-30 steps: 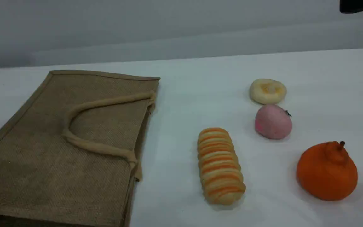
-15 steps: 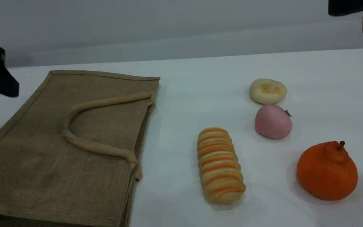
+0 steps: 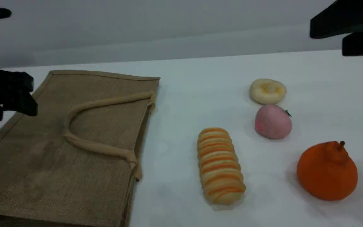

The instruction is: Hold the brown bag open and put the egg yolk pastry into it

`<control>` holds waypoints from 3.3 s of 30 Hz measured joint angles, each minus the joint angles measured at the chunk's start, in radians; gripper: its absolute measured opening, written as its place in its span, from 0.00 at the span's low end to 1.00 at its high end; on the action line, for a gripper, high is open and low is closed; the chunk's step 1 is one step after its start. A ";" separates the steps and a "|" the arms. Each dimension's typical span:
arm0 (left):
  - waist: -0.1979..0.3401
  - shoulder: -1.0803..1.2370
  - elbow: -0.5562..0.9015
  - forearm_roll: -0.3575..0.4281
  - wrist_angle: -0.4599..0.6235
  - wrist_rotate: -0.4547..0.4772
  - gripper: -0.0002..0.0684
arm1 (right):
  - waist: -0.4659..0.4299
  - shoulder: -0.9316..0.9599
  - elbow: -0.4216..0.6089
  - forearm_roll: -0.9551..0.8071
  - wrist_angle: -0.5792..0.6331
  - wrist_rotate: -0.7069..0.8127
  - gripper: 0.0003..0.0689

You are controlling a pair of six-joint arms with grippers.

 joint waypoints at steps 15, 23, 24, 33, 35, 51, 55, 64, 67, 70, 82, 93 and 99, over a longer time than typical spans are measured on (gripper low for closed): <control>-0.040 0.228 -0.187 -0.004 -0.020 -0.018 0.74 | 0.000 0.044 0.000 0.062 0.014 -0.088 0.70; -0.067 0.335 -0.261 -0.004 -0.024 -0.034 0.74 | 0.000 0.044 0.000 0.063 0.014 -0.092 0.70; -0.067 0.342 -0.262 -0.003 -0.025 -0.036 0.74 | 0.000 0.044 0.000 0.063 0.014 -0.092 0.70; -0.069 0.434 -0.313 -0.001 -0.057 -0.044 0.73 | 0.000 0.044 0.000 0.063 0.014 -0.092 0.70; -0.069 0.455 -0.326 -0.001 -0.046 -0.049 0.70 | 0.000 0.044 0.000 0.063 0.014 -0.092 0.70; -0.069 0.396 -0.334 -0.004 0.013 -0.121 0.12 | 0.000 0.044 0.000 0.155 -0.001 -0.181 0.70; -0.069 0.307 -0.354 -0.002 0.124 -0.120 0.12 | 0.000 0.045 0.000 0.172 -0.001 -0.246 0.70; -0.069 0.015 -0.392 0.004 0.412 -0.115 0.12 | 0.000 0.168 -0.065 0.171 0.005 -0.276 0.70; -0.069 -0.086 -0.414 0.006 0.492 -0.115 0.12 | 0.000 0.237 -0.130 0.171 0.001 -0.276 0.70; -0.069 -0.171 -0.436 0.007 0.565 -0.113 0.12 | 0.000 0.316 -0.198 0.171 -0.003 -0.276 0.70; -0.069 -0.237 -0.681 0.007 0.945 0.027 0.12 | 0.000 0.632 -0.452 0.173 -0.102 -0.278 0.70; -0.069 -0.236 -0.778 -0.037 1.080 0.125 0.12 | 0.000 0.796 -0.620 0.173 -0.210 -0.320 0.70; -0.069 -0.236 -0.778 -0.078 1.080 0.169 0.12 | 0.000 0.868 -0.687 0.173 -0.226 -0.320 0.70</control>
